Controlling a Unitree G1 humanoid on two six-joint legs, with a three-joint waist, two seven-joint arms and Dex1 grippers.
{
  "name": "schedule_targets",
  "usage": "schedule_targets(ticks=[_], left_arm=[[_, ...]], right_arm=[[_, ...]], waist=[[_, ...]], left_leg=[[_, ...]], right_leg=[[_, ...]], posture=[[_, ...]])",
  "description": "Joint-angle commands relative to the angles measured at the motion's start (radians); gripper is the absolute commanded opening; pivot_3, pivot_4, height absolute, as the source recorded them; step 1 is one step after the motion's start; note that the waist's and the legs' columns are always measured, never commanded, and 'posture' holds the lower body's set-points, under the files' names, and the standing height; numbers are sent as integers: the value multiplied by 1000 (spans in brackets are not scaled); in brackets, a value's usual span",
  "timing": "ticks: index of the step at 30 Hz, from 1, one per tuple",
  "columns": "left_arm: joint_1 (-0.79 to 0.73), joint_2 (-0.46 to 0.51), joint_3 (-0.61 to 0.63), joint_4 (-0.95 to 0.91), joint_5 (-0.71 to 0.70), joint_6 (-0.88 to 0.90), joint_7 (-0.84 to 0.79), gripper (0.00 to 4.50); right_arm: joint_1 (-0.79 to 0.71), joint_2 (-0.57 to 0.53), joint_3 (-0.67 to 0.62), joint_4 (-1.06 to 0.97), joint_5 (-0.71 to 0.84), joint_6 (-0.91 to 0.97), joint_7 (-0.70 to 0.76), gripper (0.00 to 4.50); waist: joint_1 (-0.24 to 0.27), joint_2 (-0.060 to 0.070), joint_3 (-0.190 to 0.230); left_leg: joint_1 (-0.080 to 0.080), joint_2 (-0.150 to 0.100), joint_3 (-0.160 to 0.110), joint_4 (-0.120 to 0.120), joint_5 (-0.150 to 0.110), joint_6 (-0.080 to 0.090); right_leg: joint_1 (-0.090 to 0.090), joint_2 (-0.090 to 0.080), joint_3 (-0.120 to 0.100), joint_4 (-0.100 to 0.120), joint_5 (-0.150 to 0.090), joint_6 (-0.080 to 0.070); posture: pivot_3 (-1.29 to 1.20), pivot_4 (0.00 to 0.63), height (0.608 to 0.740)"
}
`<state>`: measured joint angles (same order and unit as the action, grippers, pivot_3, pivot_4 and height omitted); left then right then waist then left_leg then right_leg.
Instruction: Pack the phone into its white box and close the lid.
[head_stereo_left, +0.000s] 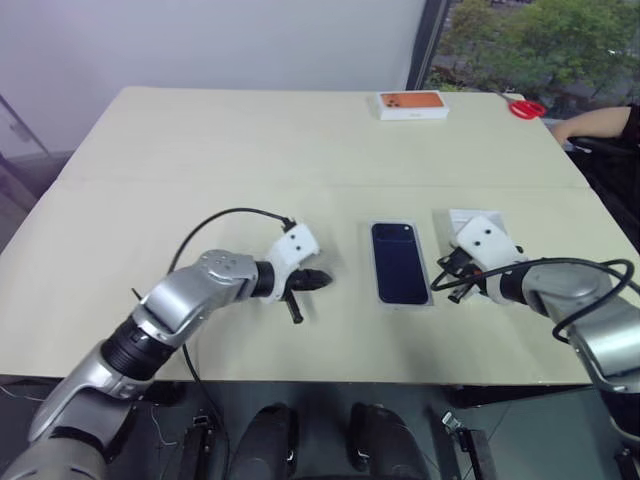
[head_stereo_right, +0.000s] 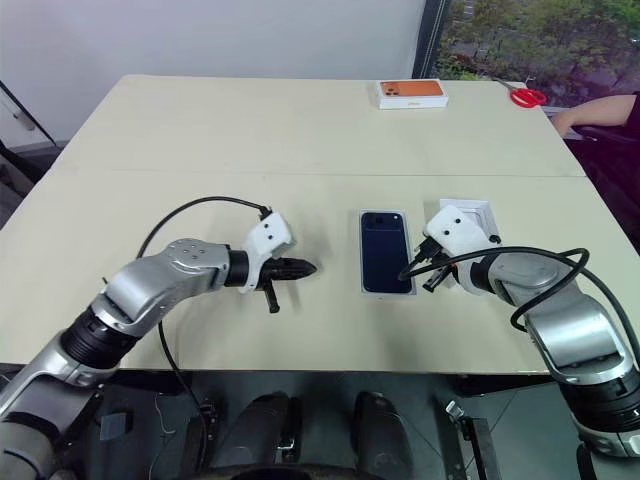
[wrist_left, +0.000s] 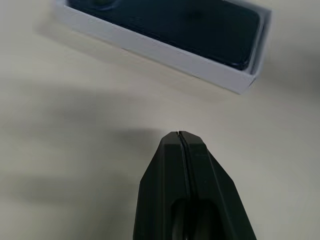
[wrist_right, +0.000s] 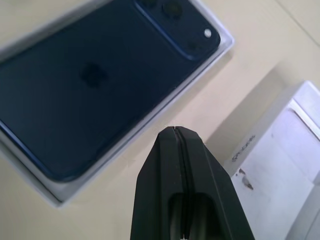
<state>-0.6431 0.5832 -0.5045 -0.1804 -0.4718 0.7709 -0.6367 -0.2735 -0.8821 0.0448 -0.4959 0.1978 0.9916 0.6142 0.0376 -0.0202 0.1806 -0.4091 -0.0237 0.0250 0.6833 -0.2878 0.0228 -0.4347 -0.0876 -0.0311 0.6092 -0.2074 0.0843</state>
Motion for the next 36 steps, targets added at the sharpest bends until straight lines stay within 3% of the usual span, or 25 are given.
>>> schedule_targets(ticks=[1, 6, 15, 36], left_arm=[[-58, -77, -41, 52, 77, -2, -21, 42], [-79, -143, -79, 114, 163, -11, -55, 42], [-81, -219, -63, 145, 194, 7, -151, 42], [-59, -253, -70, 101, 204, 40, -256, 42]], right_arm=[[5, -3, 58, -15, -43, -11, -24, 0], [13, 17, 87, 18, -61, -16, -43, 0], [19, 36, 90, -10, -41, -7, -13, 0], [90, -11, 60, -123, 6, 4, 55, 0]], waist=[[0, 0, 0], [-1, 0, 0], [0, 0, 0], [0, 0, 0]], left_leg=[[0, 0, 0, 0, 0, 0], [0, 0, 0, 1, 0, 1], [0, 0, 0, 1, 0, 1], [1, 0, 0, 1, -1, 1]], right_leg=[[0, 0, 0, 0, 0, 0], [0, 0, 0, 1, 0, 1], [0, 1, 0, 2, 0, 1], [0, 1, 0, 3, 2, 4]], posture=[[0, 150, 740], [0, 150, 740], [0, 150, 740], [0, 150, 740]])
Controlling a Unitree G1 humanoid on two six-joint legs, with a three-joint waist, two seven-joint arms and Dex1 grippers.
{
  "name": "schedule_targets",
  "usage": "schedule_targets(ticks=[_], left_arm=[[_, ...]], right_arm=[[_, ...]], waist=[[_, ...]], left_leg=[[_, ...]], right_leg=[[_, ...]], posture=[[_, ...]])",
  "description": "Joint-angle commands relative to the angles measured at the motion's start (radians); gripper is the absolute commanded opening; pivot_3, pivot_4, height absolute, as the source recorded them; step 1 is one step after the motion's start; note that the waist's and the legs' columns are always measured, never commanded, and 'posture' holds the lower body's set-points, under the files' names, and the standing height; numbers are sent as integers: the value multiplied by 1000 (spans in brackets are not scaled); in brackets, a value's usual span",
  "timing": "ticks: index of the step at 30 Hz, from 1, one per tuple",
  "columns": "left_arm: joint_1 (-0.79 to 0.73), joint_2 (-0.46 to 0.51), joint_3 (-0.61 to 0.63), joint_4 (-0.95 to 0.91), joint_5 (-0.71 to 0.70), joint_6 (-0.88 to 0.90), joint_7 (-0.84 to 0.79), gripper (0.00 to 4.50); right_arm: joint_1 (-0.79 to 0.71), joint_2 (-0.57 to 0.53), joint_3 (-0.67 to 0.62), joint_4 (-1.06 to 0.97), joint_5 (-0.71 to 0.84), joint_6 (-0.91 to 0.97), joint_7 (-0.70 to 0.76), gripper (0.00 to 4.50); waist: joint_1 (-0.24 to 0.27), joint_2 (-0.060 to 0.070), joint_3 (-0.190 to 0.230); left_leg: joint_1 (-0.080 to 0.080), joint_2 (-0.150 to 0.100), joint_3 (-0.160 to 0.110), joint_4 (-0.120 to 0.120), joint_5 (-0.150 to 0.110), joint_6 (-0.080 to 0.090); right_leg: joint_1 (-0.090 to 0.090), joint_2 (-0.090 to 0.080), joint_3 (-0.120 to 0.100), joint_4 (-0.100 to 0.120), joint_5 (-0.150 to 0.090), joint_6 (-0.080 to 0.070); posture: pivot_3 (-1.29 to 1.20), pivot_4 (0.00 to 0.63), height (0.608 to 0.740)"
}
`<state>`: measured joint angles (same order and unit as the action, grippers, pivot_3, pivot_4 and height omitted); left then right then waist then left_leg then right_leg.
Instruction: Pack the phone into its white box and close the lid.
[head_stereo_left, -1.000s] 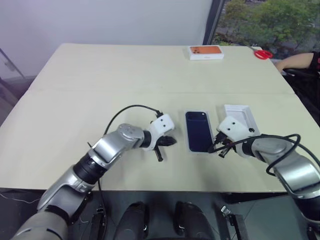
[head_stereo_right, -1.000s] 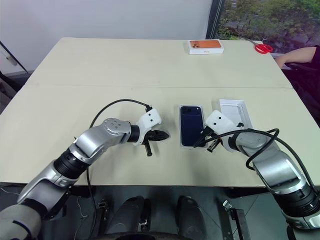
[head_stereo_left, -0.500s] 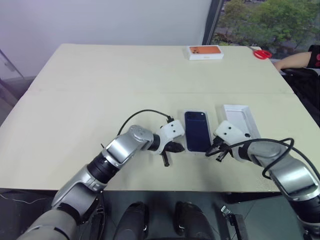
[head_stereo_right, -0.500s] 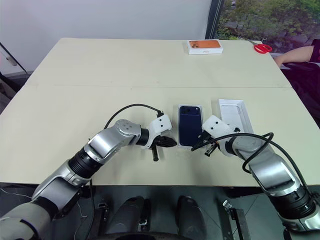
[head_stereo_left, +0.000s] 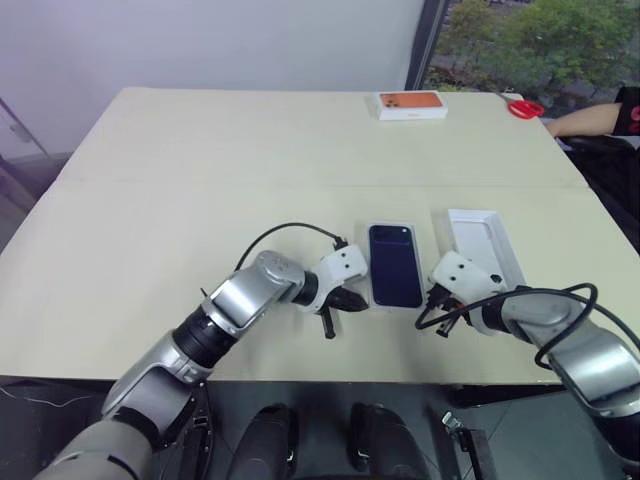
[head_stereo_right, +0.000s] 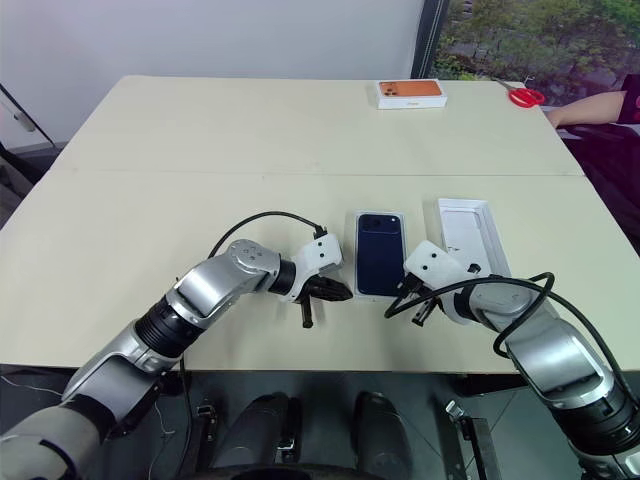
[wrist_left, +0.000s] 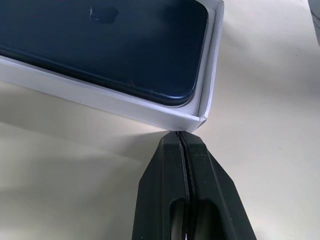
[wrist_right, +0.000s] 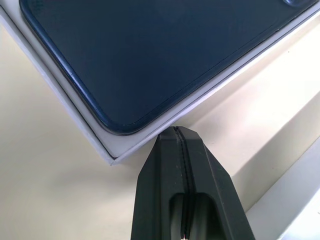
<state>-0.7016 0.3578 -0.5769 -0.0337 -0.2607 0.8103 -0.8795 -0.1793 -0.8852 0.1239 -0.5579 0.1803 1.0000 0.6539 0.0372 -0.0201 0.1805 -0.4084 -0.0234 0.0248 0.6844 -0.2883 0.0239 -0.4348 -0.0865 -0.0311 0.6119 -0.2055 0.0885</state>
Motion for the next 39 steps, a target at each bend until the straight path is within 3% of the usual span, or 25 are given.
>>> schedule_targets(ticks=[1, 16, 25, 28, 35, 39], left_arm=[[0, -31, 1, -47, -7, 2, -14, 42], [15, -44, -8, -92, -1, 31, -47, 42], [35, -3, 42, -106, -15, 52, -56, 42], [44, 32, 72, -122, -27, 52, -65, 0], [111, 143, 205, -194, -81, -7, -109, 0], [163, 204, 297, -215, -123, -110, -173, 0]], right_arm=[[-2, -8, -21, -63, 24, -3, 17, 0], [49, -29, -52, -120, 41, 19, 40, 0], [71, -63, -107, -97, 52, 25, 55, 0], [88, -88, -149, -86, 67, 23, 81, 845], [9, -93, -287, -84, 136, 88, 87, 4312], [-122, -37, -284, -9, 142, 275, -7, 4415]], waist=[[0, 0, 0], [0, 0, 0], [0, 0, 0], [0, 0, 0], [-4, 1, 0], [-3, 1, 0]], left_leg=[[0, 0, 0, 0, 0, 0], [0, 0, 0, 0, 0, 0], [0, 0, 0, 0, 0, 0], [0, 0, 0, 0, 0, 0], [1, 0, 0, 0, 0, 0], [1, 1, 0, 0, 0, 0]], right_leg=[[0, 0, 0, 0, 0, 0], [0, 0, 0, 0, 0, 0], [0, 0, 0, 1, 0, 0], [0, 0, 0, 1, 0, 0], [0, 0, 0, 1, 0, 0], [0, 0, 0, 1, 0, -1]], posture=[[0, 150, 740], [0, 150, 740], [0, 150, 740], [0, 150, 740], [0, 150, 740], [0, 150, 740]])
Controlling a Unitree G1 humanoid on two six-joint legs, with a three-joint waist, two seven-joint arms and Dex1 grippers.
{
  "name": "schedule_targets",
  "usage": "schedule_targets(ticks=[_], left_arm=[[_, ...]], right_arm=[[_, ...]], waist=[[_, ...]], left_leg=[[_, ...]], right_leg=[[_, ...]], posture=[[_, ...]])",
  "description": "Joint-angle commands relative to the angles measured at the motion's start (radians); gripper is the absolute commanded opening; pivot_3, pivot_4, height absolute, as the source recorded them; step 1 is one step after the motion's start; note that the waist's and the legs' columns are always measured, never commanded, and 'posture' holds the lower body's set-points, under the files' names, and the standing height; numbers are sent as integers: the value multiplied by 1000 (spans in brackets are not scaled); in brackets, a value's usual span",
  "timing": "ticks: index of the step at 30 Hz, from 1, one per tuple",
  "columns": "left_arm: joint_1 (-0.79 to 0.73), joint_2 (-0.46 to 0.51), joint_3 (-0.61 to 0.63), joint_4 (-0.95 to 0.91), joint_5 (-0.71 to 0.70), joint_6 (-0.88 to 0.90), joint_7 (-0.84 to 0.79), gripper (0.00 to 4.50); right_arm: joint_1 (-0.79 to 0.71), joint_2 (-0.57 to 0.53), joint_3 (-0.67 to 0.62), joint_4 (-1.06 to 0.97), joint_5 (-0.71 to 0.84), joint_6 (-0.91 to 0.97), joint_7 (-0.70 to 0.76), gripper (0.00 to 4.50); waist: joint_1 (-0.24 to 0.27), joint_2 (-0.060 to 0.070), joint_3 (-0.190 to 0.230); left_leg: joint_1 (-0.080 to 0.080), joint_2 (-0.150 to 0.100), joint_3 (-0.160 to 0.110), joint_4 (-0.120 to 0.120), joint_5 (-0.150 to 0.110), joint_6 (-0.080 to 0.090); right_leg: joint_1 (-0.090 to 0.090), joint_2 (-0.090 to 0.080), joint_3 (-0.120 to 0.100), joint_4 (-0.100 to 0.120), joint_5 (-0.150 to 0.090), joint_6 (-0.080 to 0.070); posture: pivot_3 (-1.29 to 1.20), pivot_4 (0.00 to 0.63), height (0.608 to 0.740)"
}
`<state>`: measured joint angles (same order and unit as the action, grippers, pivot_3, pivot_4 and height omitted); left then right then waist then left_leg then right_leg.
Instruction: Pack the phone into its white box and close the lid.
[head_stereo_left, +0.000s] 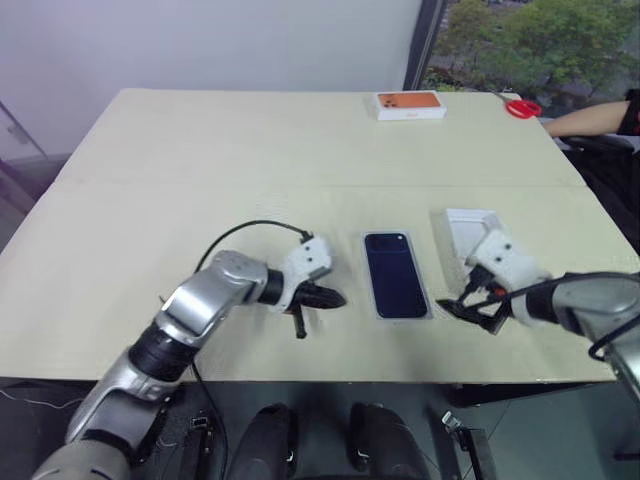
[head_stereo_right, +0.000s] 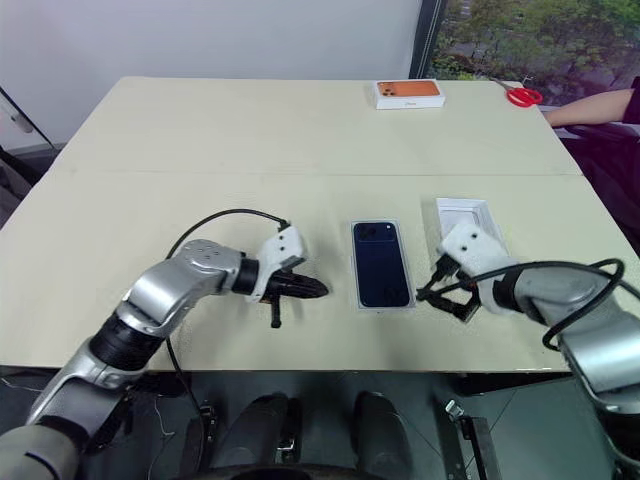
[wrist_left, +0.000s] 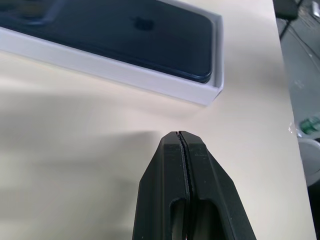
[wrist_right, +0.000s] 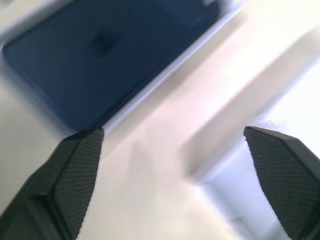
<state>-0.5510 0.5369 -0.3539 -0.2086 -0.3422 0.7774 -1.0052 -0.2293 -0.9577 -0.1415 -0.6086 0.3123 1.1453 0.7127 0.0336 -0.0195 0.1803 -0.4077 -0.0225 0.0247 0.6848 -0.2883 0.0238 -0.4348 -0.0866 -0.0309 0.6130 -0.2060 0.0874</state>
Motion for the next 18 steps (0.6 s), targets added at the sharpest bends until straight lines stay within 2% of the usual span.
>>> schedule_targets(ticks=[1, 4, 9, 18], left_arm=[[21, 36, 86, -35, -45, -98, -60, 0], [40, 53, 108, -15, -35, -186, -84, 0], [63, 55, 128, -10, -37, -292, -115, 0], [109, 49, 126, -49, -60, -344, -141, 0]], right_arm=[[-113, 64, -15, 71, 11, 189, -93, 4415], [-224, 148, -7, 173, 3, 326, -162, 4415], [-325, 229, -6, 306, -27, 452, -261, 4415], [-376, 296, -22, 424, -9, 469, -356, 4415]], waist=[[1, 0, 0], [4, 0, 0], [3, 0, 0], [-9, 1, 0]], left_leg=[[0, 0, 0, 0, 0, 0], [0, 0, 0, 0, 0, 0], [-1, -1, 0, 0, 0, 0], [-1, -1, 0, 0, 0, 0]], right_leg=[[0, 0, 0, 0, -1, -2], [0, -1, 0, 0, -1, -3], [0, -3, 1, 0, -1, -3], [0, -1, 0, 1, 1, 1]], posture=[[0, 150, 740], [0, 150, 740], [0, 150, 740], [0, 150, 740]])
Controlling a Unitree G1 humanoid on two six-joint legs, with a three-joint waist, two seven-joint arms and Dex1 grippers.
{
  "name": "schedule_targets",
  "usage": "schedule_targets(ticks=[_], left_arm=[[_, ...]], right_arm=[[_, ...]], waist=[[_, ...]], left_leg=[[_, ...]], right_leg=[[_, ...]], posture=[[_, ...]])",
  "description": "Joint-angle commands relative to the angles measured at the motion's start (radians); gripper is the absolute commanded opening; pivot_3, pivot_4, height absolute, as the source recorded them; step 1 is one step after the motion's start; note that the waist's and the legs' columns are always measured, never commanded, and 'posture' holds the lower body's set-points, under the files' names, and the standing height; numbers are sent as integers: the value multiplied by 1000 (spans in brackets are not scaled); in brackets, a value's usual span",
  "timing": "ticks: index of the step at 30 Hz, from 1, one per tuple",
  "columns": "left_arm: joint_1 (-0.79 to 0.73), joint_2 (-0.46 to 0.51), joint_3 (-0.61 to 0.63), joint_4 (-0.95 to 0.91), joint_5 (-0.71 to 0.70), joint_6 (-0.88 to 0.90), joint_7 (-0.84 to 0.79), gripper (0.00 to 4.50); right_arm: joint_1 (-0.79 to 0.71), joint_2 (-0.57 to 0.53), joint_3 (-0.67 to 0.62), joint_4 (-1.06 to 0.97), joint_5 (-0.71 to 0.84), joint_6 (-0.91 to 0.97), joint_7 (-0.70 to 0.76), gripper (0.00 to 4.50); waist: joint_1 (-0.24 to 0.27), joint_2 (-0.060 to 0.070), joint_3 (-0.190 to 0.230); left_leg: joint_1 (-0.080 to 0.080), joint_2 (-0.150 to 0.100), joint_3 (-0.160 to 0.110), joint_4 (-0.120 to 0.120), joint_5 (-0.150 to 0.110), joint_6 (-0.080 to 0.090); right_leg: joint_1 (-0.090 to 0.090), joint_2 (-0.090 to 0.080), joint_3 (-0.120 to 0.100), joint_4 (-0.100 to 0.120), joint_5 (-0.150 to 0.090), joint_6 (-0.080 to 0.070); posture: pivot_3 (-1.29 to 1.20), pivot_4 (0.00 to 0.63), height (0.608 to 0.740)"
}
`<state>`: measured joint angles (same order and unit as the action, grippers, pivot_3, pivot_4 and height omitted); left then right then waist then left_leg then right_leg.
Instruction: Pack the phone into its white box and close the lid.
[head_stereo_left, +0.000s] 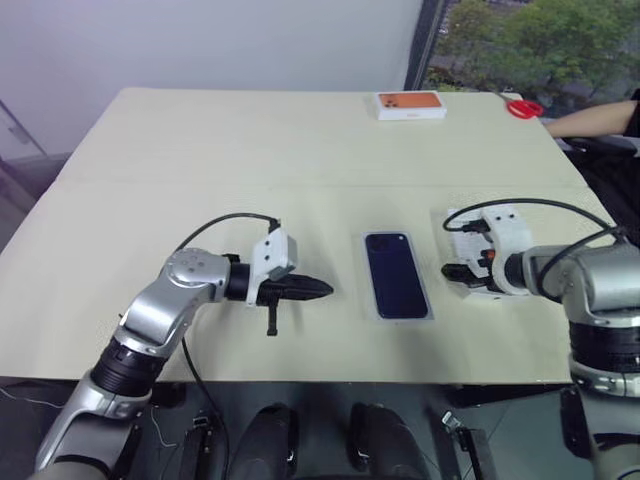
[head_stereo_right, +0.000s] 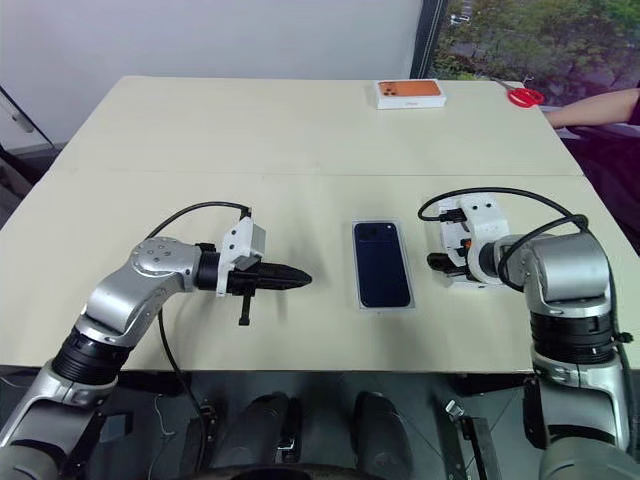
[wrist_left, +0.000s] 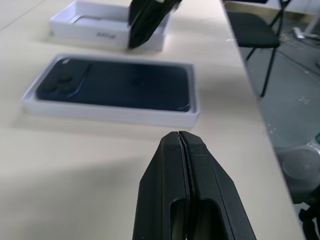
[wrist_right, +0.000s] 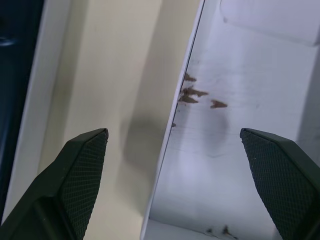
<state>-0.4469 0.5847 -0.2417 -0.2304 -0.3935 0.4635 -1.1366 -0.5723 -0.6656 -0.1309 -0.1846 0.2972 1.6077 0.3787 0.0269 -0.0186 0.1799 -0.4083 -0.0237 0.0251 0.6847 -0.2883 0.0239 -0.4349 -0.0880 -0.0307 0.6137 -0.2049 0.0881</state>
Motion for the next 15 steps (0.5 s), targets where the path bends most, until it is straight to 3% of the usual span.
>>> schedule_targets(ticks=[1, 3, 10, 15], left_arm=[[7, 2, 13, -26, -7, -34, -10, 0], [8, 4, 13, -25, -6, -38, -13, 0], [12, 4, 20, -15, -9, -46, -20, 0], [24, 5, 49, 6, -1, -88, -5, 0]], right_arm=[[-36, 4, -30, 3, 9, 7, -29, 4190], [-40, 7, -31, 10, 16, 7, -42, 3624], [-47, 16, -63, 13, 73, 7, -76, 59], [-69, -4, -112, -17, 169, 7, -102, 59]], waist=[[-5, 0, 0], [-12, 0, 0], [-17, 0, 0], [-17, 0, 0]], left_leg=[[0, 0, 0, 0, 0, 0], [0, 0, 0, 0, 0, 0], [0, 0, 0, 0, 0, 0], [0, 0, 0, 0, 0, 0]], right_leg=[[0, 0, 0, 0, 0, 0], [0, 0, -1, 0, 0, 0], [0, 1, -1, 0, 0, 1], [0, 1, -1, 0, 0, 1]], posture=[[0, 150, 740], [0, 150, 740], [0, 150, 740], [0, 150, 740]])
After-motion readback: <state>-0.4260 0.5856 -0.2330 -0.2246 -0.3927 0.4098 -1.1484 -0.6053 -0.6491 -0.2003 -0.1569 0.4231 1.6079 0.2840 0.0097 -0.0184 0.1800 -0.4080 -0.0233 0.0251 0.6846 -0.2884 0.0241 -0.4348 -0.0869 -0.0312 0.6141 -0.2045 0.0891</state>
